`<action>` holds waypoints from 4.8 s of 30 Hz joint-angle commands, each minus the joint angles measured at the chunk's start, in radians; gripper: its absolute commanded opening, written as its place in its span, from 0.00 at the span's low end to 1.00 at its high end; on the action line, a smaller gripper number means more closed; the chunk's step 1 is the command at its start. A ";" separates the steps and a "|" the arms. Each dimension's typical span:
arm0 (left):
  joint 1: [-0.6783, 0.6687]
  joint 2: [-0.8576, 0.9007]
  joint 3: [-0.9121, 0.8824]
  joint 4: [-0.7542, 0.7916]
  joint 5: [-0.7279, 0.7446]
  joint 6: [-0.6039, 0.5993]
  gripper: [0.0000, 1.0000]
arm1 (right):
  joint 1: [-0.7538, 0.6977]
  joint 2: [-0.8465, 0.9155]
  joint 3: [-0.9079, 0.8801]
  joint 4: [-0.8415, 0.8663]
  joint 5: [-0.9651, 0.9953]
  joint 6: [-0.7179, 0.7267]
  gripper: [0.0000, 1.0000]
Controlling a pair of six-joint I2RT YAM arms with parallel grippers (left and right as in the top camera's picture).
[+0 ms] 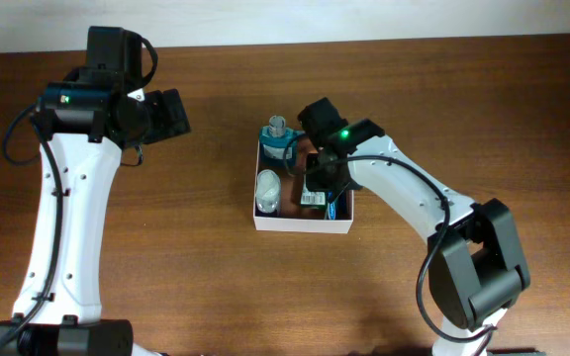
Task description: Pack container
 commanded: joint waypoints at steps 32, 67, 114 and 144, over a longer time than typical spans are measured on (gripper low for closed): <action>0.002 -0.010 0.009 -0.001 -0.004 -0.005 0.99 | 0.014 -0.488 0.094 -0.202 0.028 -0.122 0.70; 0.002 -0.010 0.009 -0.001 -0.004 -0.005 0.99 | 0.013 -0.762 0.088 -0.252 0.066 -0.122 0.98; 0.002 -0.010 0.009 -0.001 -0.004 -0.005 0.99 | -0.399 -1.932 -1.450 1.165 -0.082 -0.254 0.98; 0.002 -0.010 0.009 -0.001 -0.004 -0.005 1.00 | -0.412 -1.932 -1.464 0.829 -0.142 -0.611 0.98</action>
